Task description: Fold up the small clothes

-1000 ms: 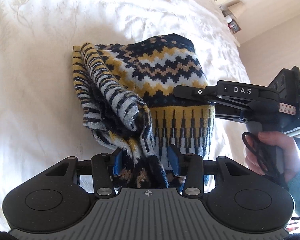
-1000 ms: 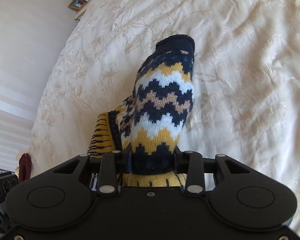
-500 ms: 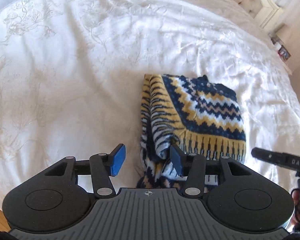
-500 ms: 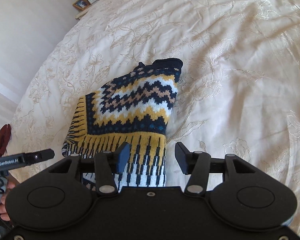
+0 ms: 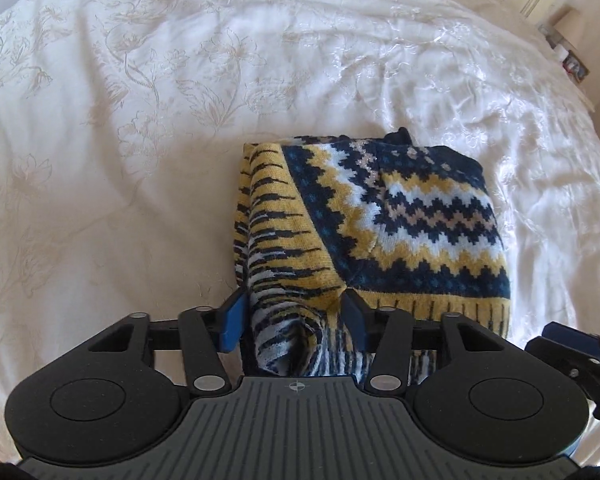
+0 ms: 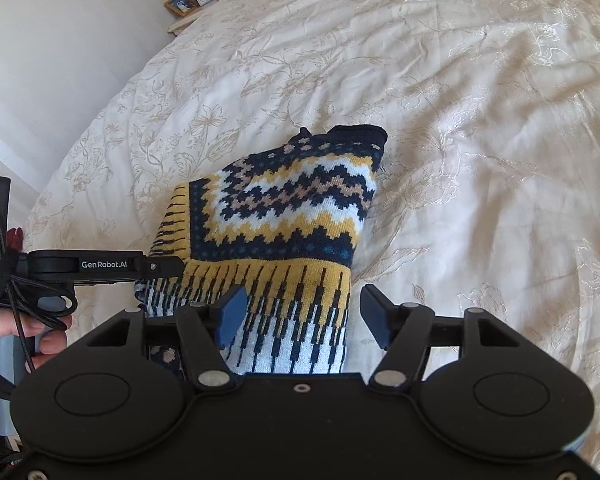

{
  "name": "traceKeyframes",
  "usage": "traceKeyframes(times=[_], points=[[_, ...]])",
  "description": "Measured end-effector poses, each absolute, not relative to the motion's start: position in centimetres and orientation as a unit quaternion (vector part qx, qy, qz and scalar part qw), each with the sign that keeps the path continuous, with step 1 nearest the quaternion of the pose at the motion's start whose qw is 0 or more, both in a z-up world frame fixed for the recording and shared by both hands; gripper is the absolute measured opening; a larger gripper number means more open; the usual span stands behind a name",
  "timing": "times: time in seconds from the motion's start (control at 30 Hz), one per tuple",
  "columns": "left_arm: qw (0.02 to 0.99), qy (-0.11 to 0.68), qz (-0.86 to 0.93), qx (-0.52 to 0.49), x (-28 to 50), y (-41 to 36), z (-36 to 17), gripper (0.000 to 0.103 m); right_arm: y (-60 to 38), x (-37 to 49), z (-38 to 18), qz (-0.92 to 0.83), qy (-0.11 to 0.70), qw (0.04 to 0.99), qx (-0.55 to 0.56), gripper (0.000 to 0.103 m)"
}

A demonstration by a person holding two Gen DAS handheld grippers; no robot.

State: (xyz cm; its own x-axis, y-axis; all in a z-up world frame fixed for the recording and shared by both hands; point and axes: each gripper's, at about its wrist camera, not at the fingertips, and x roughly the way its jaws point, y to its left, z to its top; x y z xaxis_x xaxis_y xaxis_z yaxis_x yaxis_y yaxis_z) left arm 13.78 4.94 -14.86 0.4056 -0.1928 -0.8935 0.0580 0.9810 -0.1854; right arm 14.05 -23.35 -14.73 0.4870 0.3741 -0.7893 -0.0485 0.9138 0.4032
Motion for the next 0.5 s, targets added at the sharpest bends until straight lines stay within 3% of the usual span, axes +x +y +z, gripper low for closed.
traceKeyframes(times=[0.03,0.1,0.4,0.43,0.47,0.5], points=[[0.838,0.537,-0.077,-0.056,13.8,4.8,-14.9,0.019,-23.3,14.1,-14.8,0.123,0.492,0.846,0.167,0.067],[0.844,0.529,-0.079,-0.042,13.7,4.5,-14.7,0.012,-23.1,14.2,-15.0,0.118,0.495,0.845,0.163,0.067],[0.84,0.536,-0.045,-0.075,12.8,7.3,-15.5,0.01,-22.3,16.2,-14.4,0.111,0.465,0.868,0.134,0.066],[0.84,0.534,-0.05,-0.073,12.8,7.3,-15.6,0.01,-22.2,16.7,-14.3,0.109,0.458,0.873,0.129,0.056],[0.84,0.535,-0.052,-0.076,12.9,7.4,-15.6,0.01,-22.1,17.4,-14.4,0.111,0.454,0.875,0.126,0.031],[0.838,0.537,-0.052,-0.079,13.0,7.5,-15.7,0.01,-22.0,18.5,-14.6,0.113,0.457,0.874,0.124,0.019]])
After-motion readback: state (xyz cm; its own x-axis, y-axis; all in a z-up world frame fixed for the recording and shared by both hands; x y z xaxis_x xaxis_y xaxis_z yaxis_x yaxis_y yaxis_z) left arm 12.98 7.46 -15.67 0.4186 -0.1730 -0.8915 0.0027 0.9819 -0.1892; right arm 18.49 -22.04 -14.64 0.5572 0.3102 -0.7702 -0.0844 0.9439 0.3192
